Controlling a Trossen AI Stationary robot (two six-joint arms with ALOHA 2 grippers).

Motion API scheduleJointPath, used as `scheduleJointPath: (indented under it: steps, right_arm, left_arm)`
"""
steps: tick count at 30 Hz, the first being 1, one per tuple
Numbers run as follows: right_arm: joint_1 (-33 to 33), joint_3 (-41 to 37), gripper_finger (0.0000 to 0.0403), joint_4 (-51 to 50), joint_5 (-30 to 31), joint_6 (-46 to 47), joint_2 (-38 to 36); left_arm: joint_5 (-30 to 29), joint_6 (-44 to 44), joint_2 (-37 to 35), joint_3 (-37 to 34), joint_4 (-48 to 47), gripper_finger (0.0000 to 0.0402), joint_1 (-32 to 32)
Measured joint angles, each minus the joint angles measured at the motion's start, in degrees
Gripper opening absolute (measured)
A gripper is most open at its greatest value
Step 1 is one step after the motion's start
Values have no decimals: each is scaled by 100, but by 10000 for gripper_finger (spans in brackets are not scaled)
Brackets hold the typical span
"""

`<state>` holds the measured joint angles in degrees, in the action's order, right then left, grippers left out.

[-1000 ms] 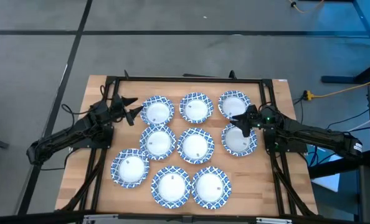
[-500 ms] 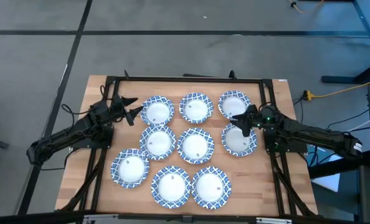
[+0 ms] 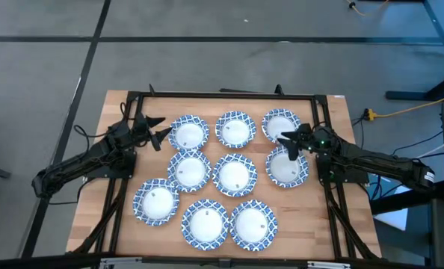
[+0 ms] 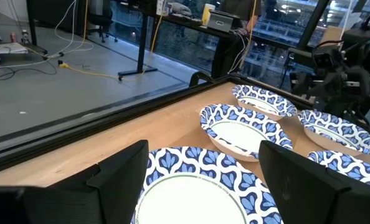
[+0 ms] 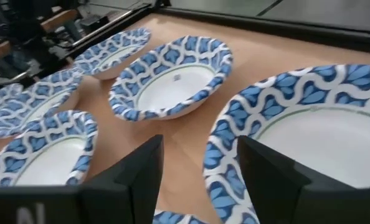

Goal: Nest bowls inside each other
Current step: Stack the white bowl on the white bowl

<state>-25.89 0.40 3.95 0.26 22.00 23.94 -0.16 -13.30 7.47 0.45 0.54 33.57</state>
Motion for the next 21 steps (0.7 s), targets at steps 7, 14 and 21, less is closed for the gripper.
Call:
scheduleJointPath:
  steps: [7, 14, 21]
  right_arm:
    - [0, 0, 205, 2, 14, 2, 0]
    - [0, 0, 205, 4, 14, 19, 0]
    - [1, -1, 205, 5, 19, 6, 0]
  left_arm:
    - [-61, 0, 0, 2, 2, 299, 0]
    - [-86, 0, 1, -2, 31, 299, 0]
    - [-533, -347, 2, -2, 258, 299, 2]
